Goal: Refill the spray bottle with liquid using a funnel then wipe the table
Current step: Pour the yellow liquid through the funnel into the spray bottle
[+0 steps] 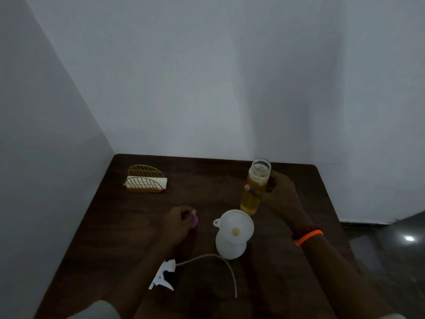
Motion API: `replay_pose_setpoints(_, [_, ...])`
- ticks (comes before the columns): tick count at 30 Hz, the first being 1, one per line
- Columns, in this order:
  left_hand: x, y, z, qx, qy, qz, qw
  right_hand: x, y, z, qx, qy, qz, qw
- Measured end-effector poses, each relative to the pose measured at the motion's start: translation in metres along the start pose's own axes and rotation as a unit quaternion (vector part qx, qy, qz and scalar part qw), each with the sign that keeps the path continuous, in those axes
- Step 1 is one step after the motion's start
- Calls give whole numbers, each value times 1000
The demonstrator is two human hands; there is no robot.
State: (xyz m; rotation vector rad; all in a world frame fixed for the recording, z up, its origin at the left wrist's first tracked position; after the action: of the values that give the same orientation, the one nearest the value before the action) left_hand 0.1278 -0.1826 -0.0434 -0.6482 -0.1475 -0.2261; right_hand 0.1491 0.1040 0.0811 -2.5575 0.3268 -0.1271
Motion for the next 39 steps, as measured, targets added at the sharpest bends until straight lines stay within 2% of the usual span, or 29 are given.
replay_pose_setpoints(3, [25, 1, 39, 104, 41, -71, 991, 15, -11, 2, 11, -5, 11, 1000])
replay_pose_setpoints(7, [47, 7, 68, 152, 81, -122, 978, 37, -21, 7, 39, -11, 27, 999])
replay_pose_setpoints(22, [45, 9, 73, 175, 94, -116, 973, 79, -26, 12, 114, -74, -11, 991])
replay_pose_setpoints(39, [45, 12, 74, 176, 87, -111, 974, 88, -14, 21, 320, -78, -29, 944])
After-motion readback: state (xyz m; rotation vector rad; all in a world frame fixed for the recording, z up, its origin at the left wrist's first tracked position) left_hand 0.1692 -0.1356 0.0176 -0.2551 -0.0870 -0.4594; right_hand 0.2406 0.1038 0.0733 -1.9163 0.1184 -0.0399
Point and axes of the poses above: each hand's wrist, its own x-axis away from the middle knuckle, its own y-axis out of the palm, z = x × y, the point moved 6 cm from there along -x, towards the middle knuckle, and after that the axes turned 7 degrees about y, right-handed, at the moved point
